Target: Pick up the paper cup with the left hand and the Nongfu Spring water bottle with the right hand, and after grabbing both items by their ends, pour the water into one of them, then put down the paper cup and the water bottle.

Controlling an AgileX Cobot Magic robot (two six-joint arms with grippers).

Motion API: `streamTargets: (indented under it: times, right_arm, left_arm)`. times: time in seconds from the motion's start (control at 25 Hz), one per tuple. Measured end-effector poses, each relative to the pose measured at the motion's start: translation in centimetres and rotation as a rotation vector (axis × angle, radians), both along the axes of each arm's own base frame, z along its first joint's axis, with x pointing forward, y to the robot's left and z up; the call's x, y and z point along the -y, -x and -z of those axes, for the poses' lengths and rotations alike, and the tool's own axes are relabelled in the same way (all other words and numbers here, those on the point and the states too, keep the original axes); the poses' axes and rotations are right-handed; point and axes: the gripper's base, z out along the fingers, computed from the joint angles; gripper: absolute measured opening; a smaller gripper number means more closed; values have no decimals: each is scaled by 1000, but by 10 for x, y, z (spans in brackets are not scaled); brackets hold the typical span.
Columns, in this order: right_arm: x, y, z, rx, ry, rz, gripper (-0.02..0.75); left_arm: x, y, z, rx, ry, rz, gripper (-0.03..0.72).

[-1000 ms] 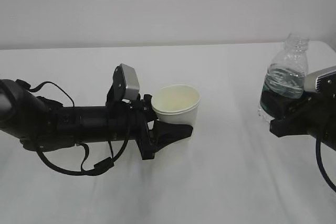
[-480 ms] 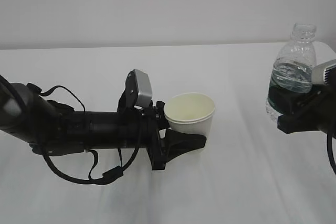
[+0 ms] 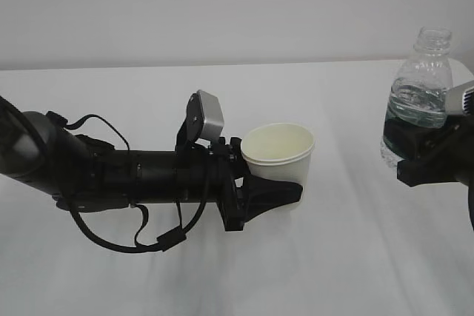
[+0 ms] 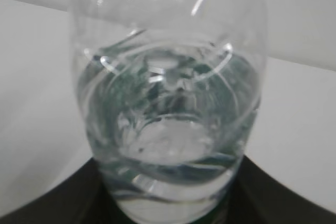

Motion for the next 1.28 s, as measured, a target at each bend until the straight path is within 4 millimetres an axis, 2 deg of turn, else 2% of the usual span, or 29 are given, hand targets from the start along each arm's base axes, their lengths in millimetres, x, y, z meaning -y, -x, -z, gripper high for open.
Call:
streamTargets:
  times: [0.56,0.76,1.0,1.28]
  right_arm:
    - [2,2,4,-52,69,-4,375]
    - [2,2,5,-41,119,-20,375]
    - [2,3,5,-24,198,-46,375]
    - [6,1,5,4,304,-27,375]
  left_arm:
    - [8,-4,-8,40,-11,84,450]
    - [22,-2,-12,66,-14,137,450]
    - [43,8,-2,53,-35,191,450]
    - [44,9,0,52,-64,182,449]
